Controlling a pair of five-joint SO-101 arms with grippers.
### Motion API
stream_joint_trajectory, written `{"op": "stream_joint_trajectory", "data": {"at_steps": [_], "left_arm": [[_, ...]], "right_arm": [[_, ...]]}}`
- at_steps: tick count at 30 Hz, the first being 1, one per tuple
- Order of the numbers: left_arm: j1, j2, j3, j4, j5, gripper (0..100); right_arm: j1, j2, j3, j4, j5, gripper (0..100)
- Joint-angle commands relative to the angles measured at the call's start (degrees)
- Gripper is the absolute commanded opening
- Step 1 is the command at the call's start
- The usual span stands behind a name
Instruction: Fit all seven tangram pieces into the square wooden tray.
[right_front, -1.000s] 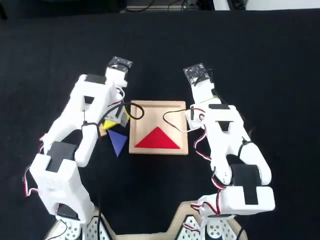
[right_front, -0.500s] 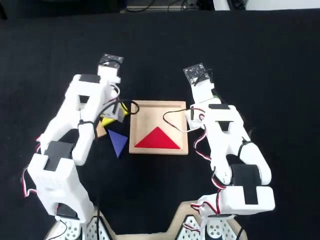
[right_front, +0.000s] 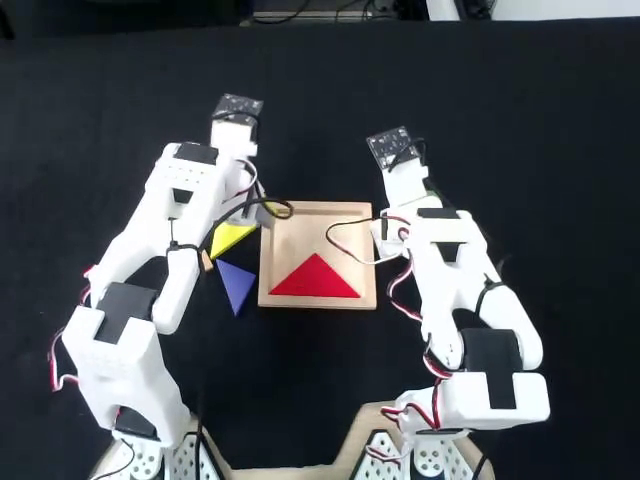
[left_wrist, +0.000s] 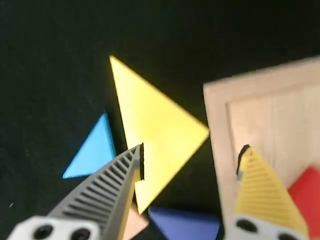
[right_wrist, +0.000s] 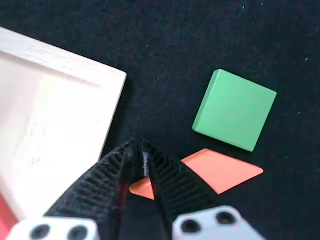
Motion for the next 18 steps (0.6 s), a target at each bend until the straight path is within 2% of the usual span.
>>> {"op": "stream_joint_trajectory", "data": {"at_steps": [1, 5, 10, 18], "left_arm": [[-1.5, 0.8, -2.1, -4.0, 1.0, 31], [-2.6, 6.2, -3.6, -4.4, -0.4, 31], [-4.5, 9.8, -9.9, 0.4, -0.3, 31], [-5.1, 10.5, -10.9, 1.2, -0.4, 31]], "right_arm": [[-0.1, -0.1, -2.5, -1.0, -0.2, 1.1], [-0.1, -0.1, -2.5, -1.0, -0.2, 1.1], [-0.1, -0.1, -2.5, -1.0, -0.2, 1.1], [-0.2, 0.0, -2.5, -1.1, -0.2, 1.1]]}}
